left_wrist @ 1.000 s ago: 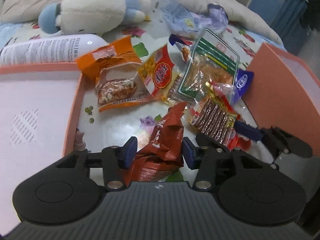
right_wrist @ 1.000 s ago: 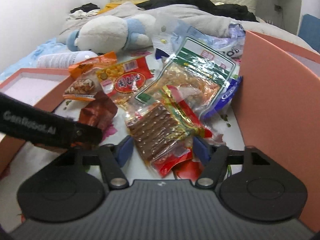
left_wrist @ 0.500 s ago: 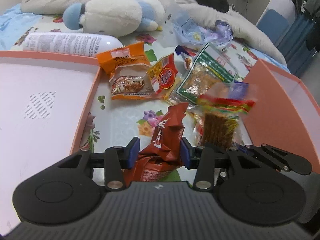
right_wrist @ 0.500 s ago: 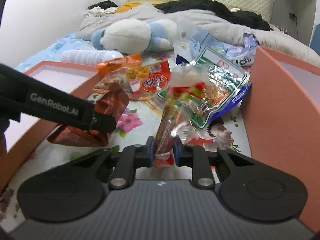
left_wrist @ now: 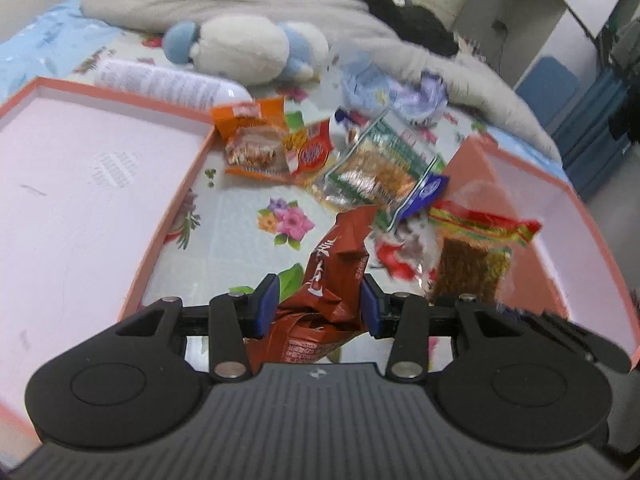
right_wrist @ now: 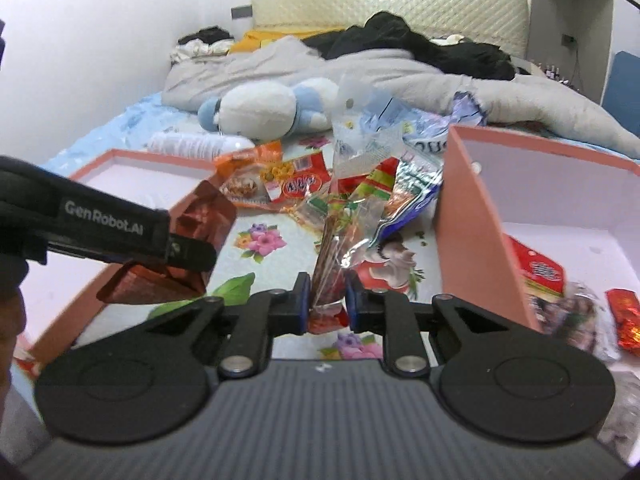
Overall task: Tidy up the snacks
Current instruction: 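Carry the red bag over the box with left gripper while right carries the spicy-strip bag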
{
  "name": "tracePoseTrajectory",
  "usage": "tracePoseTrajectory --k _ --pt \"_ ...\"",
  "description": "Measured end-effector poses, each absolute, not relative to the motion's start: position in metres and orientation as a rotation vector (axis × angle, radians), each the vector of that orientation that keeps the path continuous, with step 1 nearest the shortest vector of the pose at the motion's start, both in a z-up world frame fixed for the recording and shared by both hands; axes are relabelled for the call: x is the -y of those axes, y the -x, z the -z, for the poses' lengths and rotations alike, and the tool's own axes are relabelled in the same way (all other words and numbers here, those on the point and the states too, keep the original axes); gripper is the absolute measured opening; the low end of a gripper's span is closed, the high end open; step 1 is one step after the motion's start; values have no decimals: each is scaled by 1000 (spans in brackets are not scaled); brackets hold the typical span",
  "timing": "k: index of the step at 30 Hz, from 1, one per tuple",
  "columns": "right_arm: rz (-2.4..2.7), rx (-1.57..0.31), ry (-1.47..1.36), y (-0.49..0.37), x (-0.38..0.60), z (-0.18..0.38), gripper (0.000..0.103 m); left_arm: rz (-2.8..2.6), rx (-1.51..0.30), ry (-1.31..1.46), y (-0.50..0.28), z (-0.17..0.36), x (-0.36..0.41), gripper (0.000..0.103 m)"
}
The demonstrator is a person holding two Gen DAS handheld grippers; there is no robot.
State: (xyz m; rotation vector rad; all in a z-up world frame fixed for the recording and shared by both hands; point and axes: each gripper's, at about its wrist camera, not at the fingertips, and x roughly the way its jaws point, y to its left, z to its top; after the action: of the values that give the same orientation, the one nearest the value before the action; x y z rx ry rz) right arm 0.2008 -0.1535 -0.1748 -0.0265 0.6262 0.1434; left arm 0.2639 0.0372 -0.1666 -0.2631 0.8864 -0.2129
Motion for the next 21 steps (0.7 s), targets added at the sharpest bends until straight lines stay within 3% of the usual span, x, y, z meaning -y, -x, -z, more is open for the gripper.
tracePoseTrajectory --k 11,21 --pt "-139 -517 3 -149 169 116 21 231 -767 268 -209 96 -16 49" --pt "-85 -461 -19 -102 196 86 21 287 -737 257 -163 65 7 49"
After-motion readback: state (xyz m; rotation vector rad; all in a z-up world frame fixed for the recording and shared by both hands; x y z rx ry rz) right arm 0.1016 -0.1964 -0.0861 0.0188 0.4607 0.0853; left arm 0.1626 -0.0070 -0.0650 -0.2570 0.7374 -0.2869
